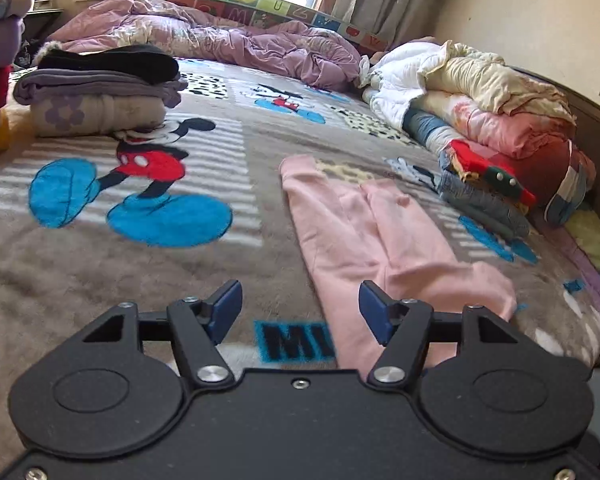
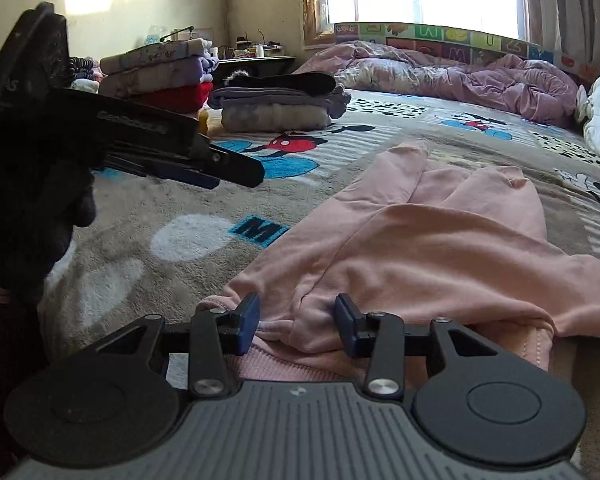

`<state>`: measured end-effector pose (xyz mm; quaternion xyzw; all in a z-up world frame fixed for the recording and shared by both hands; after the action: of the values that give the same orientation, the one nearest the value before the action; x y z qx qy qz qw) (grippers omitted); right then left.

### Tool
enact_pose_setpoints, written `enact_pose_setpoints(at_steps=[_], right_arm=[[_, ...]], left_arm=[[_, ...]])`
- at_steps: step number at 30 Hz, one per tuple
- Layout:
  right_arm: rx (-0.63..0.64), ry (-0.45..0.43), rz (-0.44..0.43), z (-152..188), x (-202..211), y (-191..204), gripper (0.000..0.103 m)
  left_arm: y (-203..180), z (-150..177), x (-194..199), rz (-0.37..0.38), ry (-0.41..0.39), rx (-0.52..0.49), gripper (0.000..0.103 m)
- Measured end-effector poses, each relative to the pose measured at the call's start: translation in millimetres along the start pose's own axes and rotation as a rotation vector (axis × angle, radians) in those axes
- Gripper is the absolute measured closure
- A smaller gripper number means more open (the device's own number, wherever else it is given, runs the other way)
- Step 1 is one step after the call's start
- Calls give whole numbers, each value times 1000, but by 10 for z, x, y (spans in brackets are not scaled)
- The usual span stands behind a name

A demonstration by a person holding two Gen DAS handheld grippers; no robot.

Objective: Fold clothes

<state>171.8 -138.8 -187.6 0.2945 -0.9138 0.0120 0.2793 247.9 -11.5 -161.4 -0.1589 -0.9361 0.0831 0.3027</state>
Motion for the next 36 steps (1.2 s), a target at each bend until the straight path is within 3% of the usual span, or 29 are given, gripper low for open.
enact_pose_setpoints(at_steps=[3, 6, 10, 14, 19, 22, 27, 28, 30, 31, 32, 36], right_arm=[[-11, 1, -17, 24, -5, -1, 60], [-17, 5, -32, 43, -9, -12, 59], [-43, 2, -59, 103, -9, -36, 59], [-49, 1, -70, 125, -16, -39, 59], [-46, 4, -85, 152, -4, -25, 59], [-37, 7, -93, 164, -9, -17, 59], [-21, 13, -104, 176, -17, -7, 58], [-16, 15, -104, 171, -21, -2, 59], [-1, 5, -99, 157, 10, 25, 59], [6, -6, -97, 142, 38, 42, 59], [14, -18, -95, 128, 65, 60, 59], [45, -65, -87, 71, 177, 128, 60]], left_arm=[[-88, -236, -137, 18, -28, -11, 39], [-286, -466, -430, 54, -29, -109, 63], [-452, -610, -1143, 46, 67, -220, 83], [-471, -771, -1711, 8, 126, -269, 84], [-370, -902, -2172, -15, 201, -247, 91], [-308, -938, -2308, -84, 217, -266, 91], [-288, -1015, -2330, -107, 232, -267, 91], [-288, -1052, -2268, -115, 204, -271, 89], [-288, -1096, -2112, -120, 162, -270, 71], [-293, -1096, -2013, -109, 155, -256, 56], [-312, -1098, -1915, -106, 144, -251, 50], [-442, -1091, -1511, -85, 110, -247, 45]])
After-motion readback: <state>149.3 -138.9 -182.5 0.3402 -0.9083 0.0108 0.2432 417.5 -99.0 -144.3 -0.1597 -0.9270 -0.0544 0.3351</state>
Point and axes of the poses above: each gripper's, at about its wrist camera, not at the fingertips, and x roughly against the way its jaws point, y to its left, z to its underside, the point moved 8 cm from there along -x, roughly the way its jaws point, and after that the axes turned 5 degrees about -z, right-handed, at the moved point
